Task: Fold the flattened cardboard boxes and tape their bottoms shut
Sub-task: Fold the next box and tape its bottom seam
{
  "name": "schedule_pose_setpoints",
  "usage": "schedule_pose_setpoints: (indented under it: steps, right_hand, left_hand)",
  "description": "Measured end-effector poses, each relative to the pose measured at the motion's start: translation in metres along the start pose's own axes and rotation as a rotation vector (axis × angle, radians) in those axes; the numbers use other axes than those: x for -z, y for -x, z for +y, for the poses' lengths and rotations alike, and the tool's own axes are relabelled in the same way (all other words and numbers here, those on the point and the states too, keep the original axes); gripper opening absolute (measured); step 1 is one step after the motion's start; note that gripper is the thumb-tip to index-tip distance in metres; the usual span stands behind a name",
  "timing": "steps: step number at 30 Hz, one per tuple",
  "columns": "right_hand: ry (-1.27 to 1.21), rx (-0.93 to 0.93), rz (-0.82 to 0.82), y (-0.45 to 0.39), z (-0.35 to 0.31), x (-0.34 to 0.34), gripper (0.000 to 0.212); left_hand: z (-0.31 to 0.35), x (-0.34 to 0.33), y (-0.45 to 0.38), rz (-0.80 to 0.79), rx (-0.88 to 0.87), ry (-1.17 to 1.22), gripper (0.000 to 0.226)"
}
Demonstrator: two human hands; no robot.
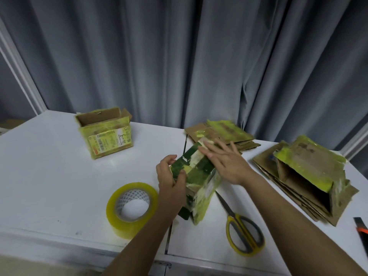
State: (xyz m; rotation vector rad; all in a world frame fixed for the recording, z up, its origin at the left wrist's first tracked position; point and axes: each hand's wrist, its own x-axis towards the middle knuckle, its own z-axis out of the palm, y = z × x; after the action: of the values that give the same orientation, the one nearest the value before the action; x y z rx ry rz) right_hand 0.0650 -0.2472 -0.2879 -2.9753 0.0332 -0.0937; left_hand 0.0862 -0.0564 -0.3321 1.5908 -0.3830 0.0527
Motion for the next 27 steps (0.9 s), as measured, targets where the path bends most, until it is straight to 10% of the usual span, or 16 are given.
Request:
schedule_pose_setpoints:
  steps: [12, 15, 18, 22, 27]
  right_hand:
    - [-1.411, -0.435, 0.319, 0.015, -0.002, -0.006, 0.026]
    - [-1.466, -0.441, 0.495, 0.029, -0.009, 0.003, 0.034]
    - [-1.429, -0.402, 0.751, 0.042, -0.02, 0.025, 0.038]
    - [-1.255, -0.259, 0.887, 0.053, -0.035, 0.044, 0.037]
    - [-1.185, -0.29, 0.842, 0.053, -0.053, 0.036, 0.043]
  left_hand:
    - [0.013, 0.007, -0.002, 0.151, -0.101, 0.075, 0.045]
    - [0.034, 0.006, -0.015, 0.218, -0.111, 0.043, 0.037]
    - [0.052, 0.003, -0.031, 0.241, 0.275, -0.091, 0.057]
    - [0.064, 0.016, -0.034, -0.196, 0.623, -0.011, 0.092]
    - [0.086, 0.041, -0.032, -0.12, 0.443, -0.139, 0.065]
